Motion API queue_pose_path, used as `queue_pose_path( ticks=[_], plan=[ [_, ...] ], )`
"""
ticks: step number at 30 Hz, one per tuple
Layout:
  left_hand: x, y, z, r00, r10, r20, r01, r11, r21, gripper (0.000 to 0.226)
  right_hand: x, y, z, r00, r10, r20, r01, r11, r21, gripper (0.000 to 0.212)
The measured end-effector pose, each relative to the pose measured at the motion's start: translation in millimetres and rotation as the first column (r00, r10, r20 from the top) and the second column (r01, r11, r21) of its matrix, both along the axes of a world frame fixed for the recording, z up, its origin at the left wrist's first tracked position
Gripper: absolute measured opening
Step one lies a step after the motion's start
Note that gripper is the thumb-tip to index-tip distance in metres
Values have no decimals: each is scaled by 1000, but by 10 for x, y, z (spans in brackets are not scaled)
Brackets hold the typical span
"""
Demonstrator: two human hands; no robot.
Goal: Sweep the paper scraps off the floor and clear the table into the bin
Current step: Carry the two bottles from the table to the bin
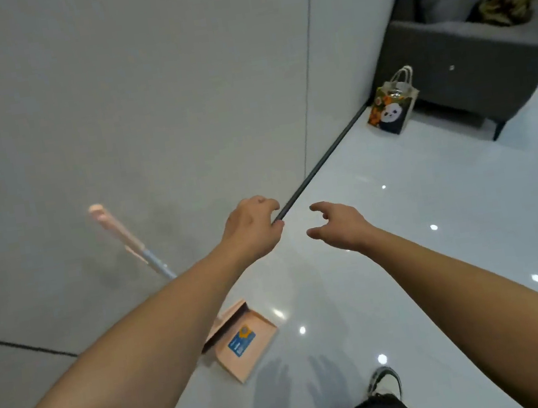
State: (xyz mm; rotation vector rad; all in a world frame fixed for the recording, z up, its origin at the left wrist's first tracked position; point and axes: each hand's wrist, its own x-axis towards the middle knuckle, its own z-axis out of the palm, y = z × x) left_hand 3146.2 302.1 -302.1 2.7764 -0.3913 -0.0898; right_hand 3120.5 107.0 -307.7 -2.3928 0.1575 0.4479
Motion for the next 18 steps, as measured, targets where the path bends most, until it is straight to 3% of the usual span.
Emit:
queue_pose_path(
  ticks=[6,9,13,18],
  plan=[
    [401,-2027,261,967,-251,37,250,968,35,47,-195,-1883,163,968,-248,46,250,967,-45,70],
    [418,-3161,246,949,-314,16,314,948,-44,47,-502,-2820,216,914,-403,51,405,914,-26,71],
    [263,-4592,204,902,-430,-46,419,895,-151,48,-1034,-3904,222,799,-600,34,601,799,-7,75],
    [-33,-5954,136,745,-666,-41,656,743,-133,50,-1559,-4934,160,590,-807,29,806,591,28,76]
  ],
)
